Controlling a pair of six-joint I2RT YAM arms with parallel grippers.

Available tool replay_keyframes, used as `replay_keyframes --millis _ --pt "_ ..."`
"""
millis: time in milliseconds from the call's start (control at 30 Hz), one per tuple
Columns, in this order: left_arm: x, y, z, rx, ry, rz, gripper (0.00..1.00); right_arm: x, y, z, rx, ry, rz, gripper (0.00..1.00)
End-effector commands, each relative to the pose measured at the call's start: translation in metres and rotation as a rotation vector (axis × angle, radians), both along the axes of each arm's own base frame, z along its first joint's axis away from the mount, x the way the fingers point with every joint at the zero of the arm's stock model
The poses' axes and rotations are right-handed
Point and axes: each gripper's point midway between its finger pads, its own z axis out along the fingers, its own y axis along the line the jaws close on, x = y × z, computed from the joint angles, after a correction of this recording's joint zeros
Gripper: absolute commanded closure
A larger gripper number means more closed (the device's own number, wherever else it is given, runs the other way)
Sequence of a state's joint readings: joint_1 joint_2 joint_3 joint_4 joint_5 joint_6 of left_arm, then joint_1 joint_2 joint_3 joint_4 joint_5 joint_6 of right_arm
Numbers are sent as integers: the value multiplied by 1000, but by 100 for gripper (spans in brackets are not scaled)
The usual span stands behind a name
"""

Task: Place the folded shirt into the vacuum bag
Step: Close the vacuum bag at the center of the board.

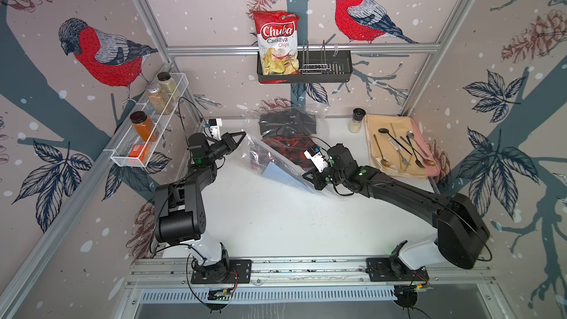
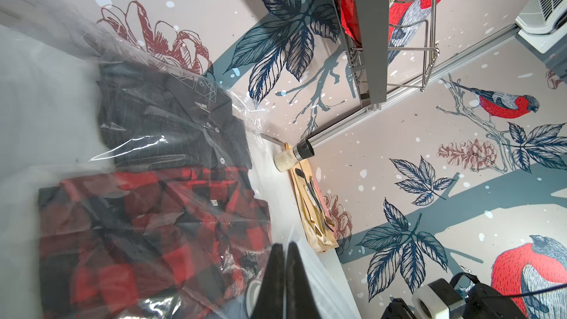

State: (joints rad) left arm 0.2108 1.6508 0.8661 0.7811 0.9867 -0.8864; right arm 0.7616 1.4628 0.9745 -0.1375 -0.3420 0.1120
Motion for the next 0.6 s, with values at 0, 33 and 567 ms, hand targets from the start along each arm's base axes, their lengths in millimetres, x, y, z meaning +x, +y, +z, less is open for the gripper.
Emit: replay_keyframes --millis 0,33,567 --pt "24 35 29 21 -135 202 100 -18 -26 -30 -147 119 -48 100" --pt "25 37 29 19 -132 206 100 -18 -27 -30 -154 121 -50 100" --pt "35 66 13 -58 -84 279 100 -39 -40 -48 -227 181 -79 100"
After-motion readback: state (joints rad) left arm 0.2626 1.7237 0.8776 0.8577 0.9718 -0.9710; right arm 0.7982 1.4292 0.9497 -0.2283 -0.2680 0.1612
